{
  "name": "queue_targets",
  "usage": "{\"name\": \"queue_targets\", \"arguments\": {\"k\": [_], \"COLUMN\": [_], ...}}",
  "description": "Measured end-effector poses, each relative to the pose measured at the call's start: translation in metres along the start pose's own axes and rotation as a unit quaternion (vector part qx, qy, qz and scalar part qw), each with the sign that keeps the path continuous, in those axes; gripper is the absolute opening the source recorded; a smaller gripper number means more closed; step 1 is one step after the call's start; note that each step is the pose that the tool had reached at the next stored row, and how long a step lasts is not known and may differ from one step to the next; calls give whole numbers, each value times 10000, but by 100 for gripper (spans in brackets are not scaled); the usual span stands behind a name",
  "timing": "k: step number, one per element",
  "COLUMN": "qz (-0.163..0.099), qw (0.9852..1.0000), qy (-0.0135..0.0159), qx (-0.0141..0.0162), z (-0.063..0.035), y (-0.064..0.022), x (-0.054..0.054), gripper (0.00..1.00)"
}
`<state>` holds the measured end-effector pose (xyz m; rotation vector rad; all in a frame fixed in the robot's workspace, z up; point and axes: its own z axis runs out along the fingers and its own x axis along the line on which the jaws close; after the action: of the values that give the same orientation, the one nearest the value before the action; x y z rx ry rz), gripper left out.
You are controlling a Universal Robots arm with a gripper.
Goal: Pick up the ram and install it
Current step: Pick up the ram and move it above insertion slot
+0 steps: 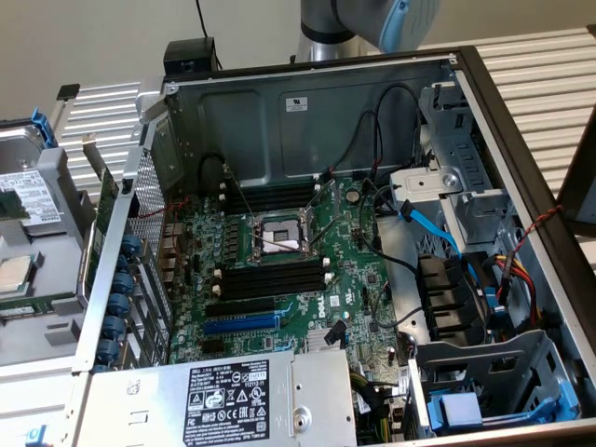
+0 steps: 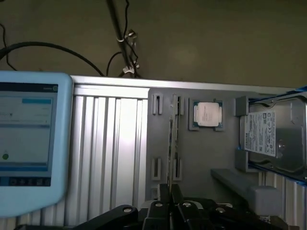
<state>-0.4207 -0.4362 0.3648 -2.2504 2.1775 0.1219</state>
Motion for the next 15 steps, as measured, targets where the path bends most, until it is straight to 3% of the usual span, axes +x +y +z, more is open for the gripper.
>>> {"name": "queue_targets", "arguments": {"k": [7, 15], "qz": [-9, -18], "qw": [10000, 10000], "qy": [-6, -8], "qx": [-27, -95], "z": [-262, -377], "y": [-228, -503], "x": [-5, -2], "gripper": [14, 14]}}
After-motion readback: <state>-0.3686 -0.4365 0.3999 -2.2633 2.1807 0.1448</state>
